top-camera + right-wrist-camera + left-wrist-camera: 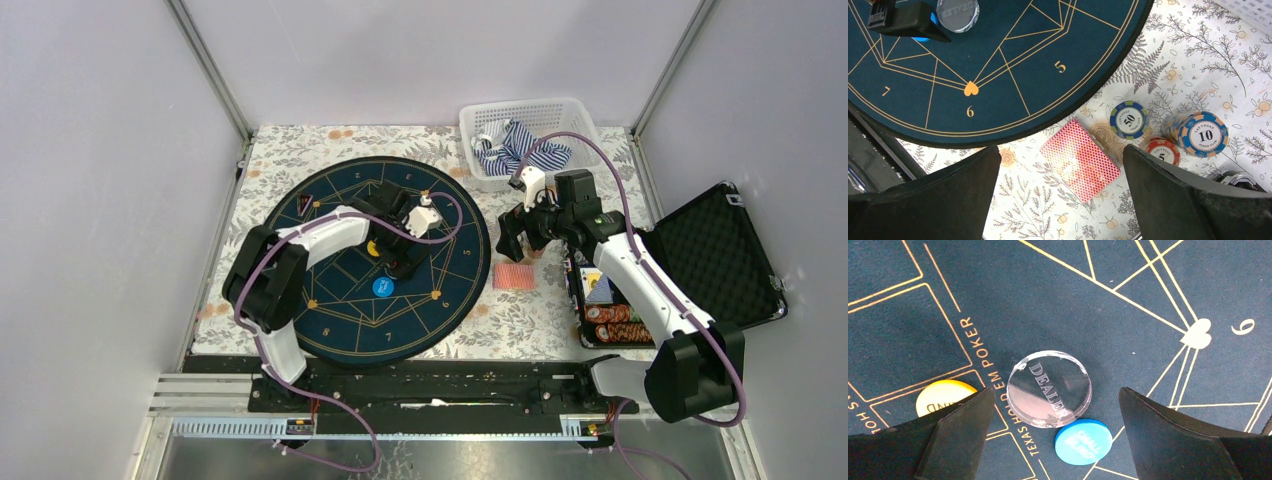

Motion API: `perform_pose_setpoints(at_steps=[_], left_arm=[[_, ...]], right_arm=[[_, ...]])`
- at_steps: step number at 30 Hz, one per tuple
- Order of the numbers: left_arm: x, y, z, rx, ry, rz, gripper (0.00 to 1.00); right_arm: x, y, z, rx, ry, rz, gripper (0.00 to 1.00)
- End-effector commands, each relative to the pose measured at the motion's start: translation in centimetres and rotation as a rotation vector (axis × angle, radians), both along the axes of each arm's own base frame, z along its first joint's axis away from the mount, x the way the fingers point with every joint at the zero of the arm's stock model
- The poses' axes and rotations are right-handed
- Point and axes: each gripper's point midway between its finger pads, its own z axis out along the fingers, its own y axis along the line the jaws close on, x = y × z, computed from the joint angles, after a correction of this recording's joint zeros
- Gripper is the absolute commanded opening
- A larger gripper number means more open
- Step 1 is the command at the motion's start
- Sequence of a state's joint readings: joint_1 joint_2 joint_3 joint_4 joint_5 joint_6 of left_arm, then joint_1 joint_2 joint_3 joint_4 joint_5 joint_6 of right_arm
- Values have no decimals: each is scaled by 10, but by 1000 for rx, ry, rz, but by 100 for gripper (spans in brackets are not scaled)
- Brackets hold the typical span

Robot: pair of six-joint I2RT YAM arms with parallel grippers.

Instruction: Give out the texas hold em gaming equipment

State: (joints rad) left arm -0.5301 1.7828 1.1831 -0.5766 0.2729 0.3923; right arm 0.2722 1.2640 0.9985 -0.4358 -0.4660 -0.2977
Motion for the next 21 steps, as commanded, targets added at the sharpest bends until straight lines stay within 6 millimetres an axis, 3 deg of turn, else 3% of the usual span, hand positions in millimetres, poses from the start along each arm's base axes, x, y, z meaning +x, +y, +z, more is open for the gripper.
perform_pose_setpoints(at_steps=[1, 13, 21], left_arm=[[11, -6, 0, 5, -46, 9, 99], [7, 5, -24, 80, -56, 31, 96], [0, 5, -19, 69, -62, 25, 75]], right_arm=[[2, 2, 7, 27, -22, 5, 100], [1, 2, 7, 32, -18, 7, 100], [2, 1, 6, 30, -17, 5, 100]])
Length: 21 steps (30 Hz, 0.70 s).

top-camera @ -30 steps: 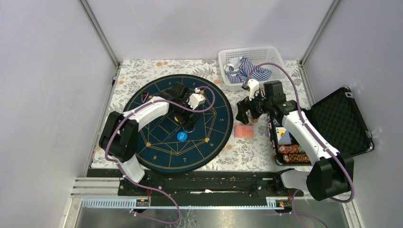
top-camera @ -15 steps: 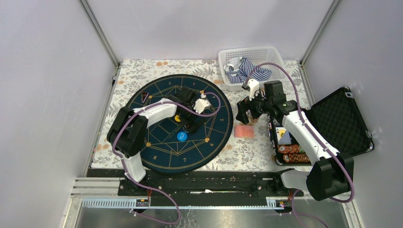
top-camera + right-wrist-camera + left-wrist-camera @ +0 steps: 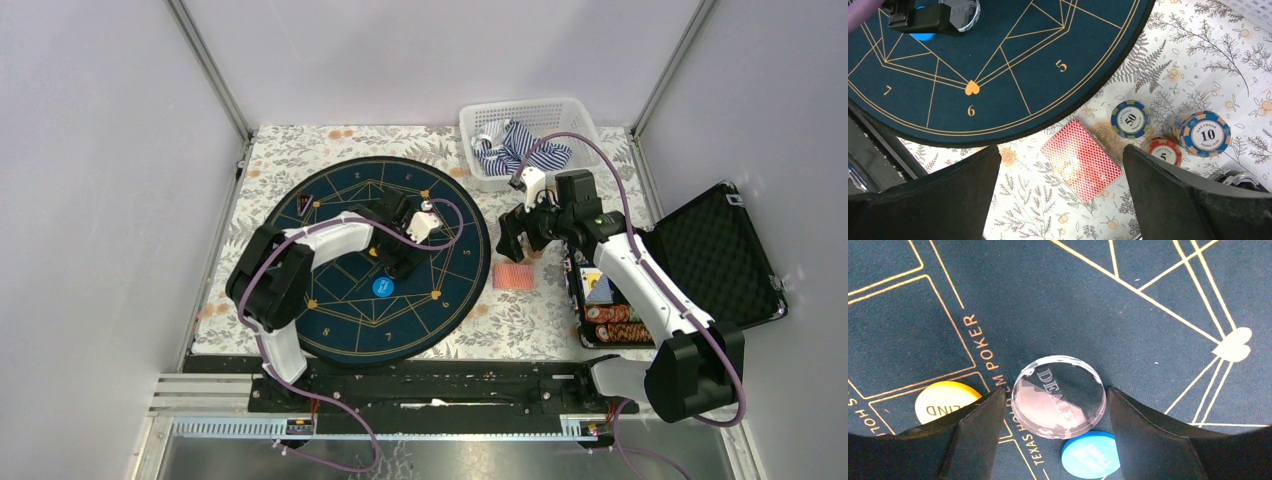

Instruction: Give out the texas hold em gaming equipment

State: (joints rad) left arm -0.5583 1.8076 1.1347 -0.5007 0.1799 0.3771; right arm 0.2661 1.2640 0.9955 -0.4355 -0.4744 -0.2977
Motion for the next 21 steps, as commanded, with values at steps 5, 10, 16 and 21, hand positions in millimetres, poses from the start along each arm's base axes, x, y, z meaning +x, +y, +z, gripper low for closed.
perform_pose_setpoints(at_steps=[5, 10, 16, 21], left_arm=[[17, -2, 32, -20, -115, 33, 62], [51, -13, 77, -103, -190, 66, 59], [102, -25, 114, -168, -270, 101, 58], [155, -24, 128, -203, -314, 177, 56]], right_arm=[[2, 2, 7, 28, -19, 7, 100], [1, 2, 7, 27, -22, 6, 100], [2, 1, 7, 27, -22, 5, 100], [1, 0, 7, 26, -23, 4, 100]])
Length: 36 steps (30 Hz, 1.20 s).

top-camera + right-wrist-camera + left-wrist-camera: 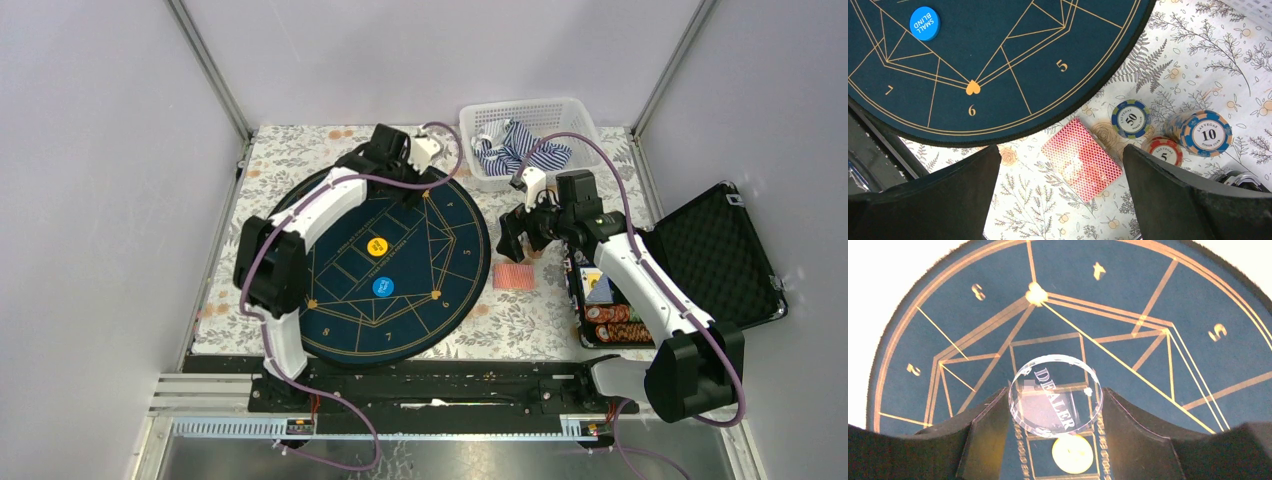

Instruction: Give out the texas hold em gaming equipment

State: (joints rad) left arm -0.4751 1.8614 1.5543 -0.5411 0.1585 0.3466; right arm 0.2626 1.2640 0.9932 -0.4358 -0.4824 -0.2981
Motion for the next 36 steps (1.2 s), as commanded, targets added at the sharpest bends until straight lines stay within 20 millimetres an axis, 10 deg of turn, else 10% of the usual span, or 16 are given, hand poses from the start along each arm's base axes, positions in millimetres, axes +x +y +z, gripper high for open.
perform_pose_setpoints(at_steps=[1, 20, 36], left_arm=[[46, -3, 11, -63, -34, 62, 56], [109, 6, -37, -101, 30, 165, 55], [71, -57, -52, -126, 90, 40, 53]], right_arm=[[2, 0, 8, 21, -26, 2, 100], [3, 0, 2, 14, -11, 4, 100], [4, 0, 3, 13, -9, 2, 100]])
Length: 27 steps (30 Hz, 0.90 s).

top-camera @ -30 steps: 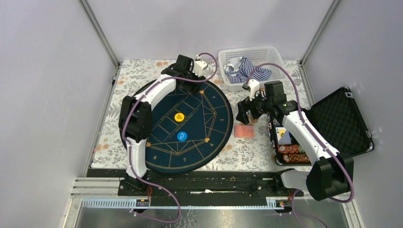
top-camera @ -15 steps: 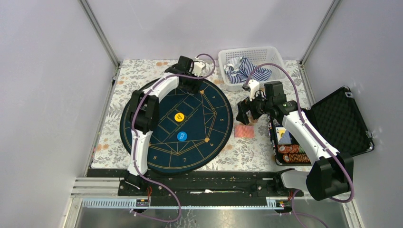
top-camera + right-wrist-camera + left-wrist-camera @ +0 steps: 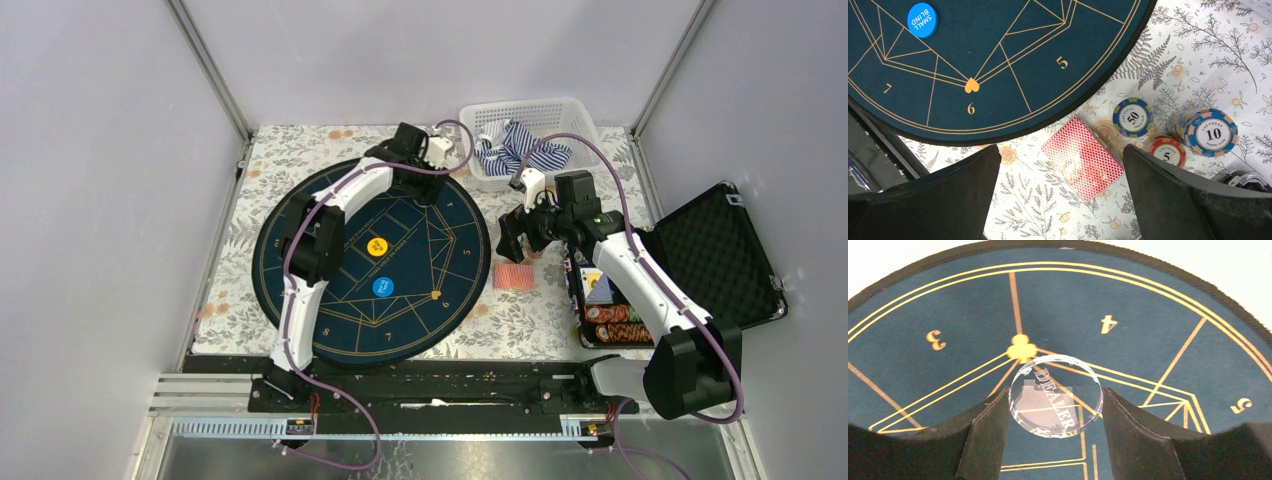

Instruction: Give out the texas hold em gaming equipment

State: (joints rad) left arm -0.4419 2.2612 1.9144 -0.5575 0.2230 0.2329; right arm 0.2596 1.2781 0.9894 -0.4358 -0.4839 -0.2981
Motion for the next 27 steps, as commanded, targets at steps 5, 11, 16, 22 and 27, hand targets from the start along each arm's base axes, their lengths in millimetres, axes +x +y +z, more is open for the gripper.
perform_pose_setpoints(at_steps=[5, 11, 16, 22, 27], left_arm=[[-16, -37, -1, -37, -4, -72, 53], [-27, -45, -18, -23, 21, -89, 54], [-34, -48, -31, 5, 37, -101, 55], [-36, -47, -43, 33, 46, -96, 63], [-39, -48, -31, 22, 46, -102, 87]], right_arm=[[4, 1, 10, 17, -31, 2, 100], [4, 0, 10, 16, -34, -1, 100], [4, -1, 11, 16, -37, -2, 100], [4, 0, 10, 19, -33, 1, 100], [4, 0, 11, 22, -33, 1, 100]])
